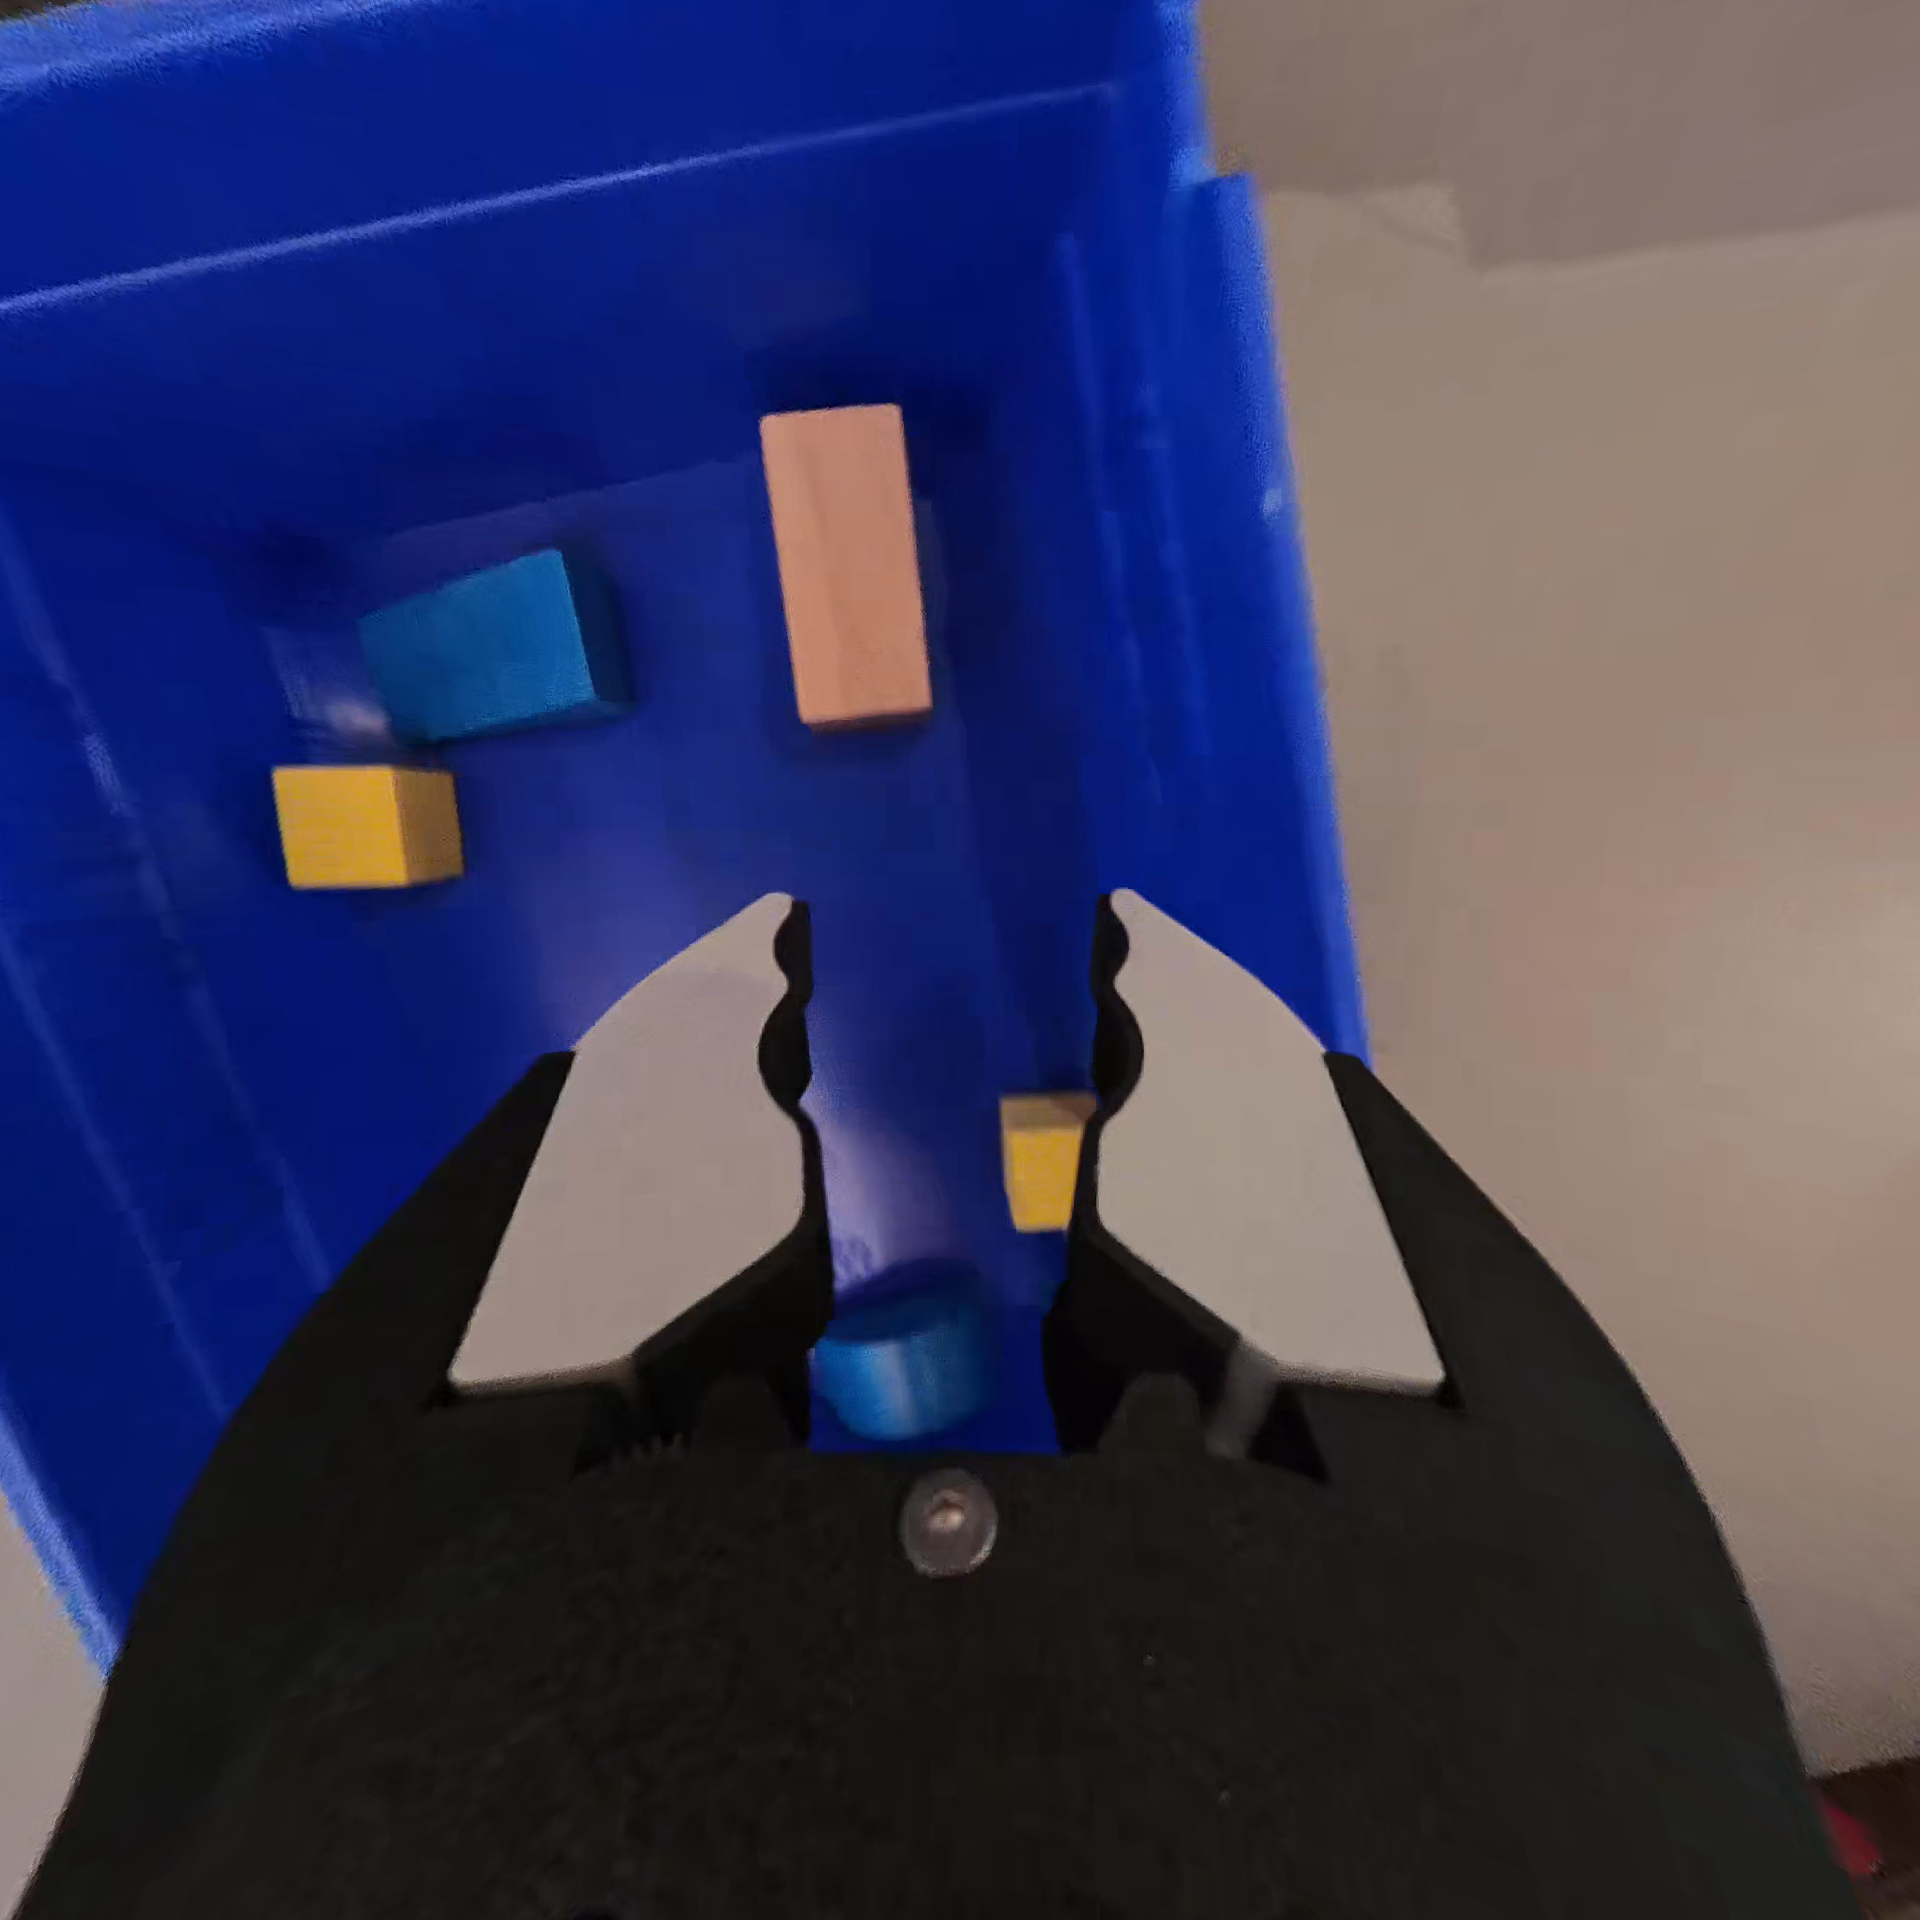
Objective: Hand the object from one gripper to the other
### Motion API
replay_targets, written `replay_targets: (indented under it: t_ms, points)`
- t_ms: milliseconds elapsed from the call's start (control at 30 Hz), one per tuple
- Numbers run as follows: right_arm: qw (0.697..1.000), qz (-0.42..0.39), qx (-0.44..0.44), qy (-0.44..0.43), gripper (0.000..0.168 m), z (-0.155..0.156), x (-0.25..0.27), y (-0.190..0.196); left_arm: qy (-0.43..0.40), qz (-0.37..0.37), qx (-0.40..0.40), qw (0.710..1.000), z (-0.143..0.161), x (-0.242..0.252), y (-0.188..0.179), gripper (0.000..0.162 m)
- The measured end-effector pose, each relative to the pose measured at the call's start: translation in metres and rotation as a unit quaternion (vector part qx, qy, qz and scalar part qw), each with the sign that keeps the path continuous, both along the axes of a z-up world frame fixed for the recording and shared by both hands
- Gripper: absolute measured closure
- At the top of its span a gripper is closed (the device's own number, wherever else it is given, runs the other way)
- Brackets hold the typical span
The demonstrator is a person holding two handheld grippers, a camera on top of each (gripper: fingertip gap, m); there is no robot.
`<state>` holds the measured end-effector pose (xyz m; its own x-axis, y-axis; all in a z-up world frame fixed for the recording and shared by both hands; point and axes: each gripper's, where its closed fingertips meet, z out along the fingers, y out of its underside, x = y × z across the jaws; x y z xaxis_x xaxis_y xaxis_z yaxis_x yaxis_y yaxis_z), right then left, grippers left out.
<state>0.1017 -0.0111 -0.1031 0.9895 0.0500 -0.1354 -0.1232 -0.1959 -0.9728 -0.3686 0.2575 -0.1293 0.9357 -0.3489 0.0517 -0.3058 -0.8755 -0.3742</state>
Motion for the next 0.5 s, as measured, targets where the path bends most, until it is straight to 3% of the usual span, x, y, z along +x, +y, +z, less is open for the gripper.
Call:
replay_targets:
  t_ms: [267, 300, 500]
  points:
    - [0.999, -0.011, -0.014, -0.029, 0.122, -0.005, 0.008, -0.008, 0.079, -0.005, -0.062, 0.995, -0.059, -0.007, 0.047, 0.114]
    - [0.999, -0.014, -0.014, -0.028, 0.122, -0.006, 0.009, -0.009, 0.067, -0.014, -0.066, 0.995, -0.062, -0.005, 0.046, 0.127]
    - [1.0, -0.014, -0.002, -0.012, 0.123, -0.002, 0.013, -0.013, 0.024, -0.07, -0.049, 0.996, -0.053, -0.014, 0.028, 0.128]
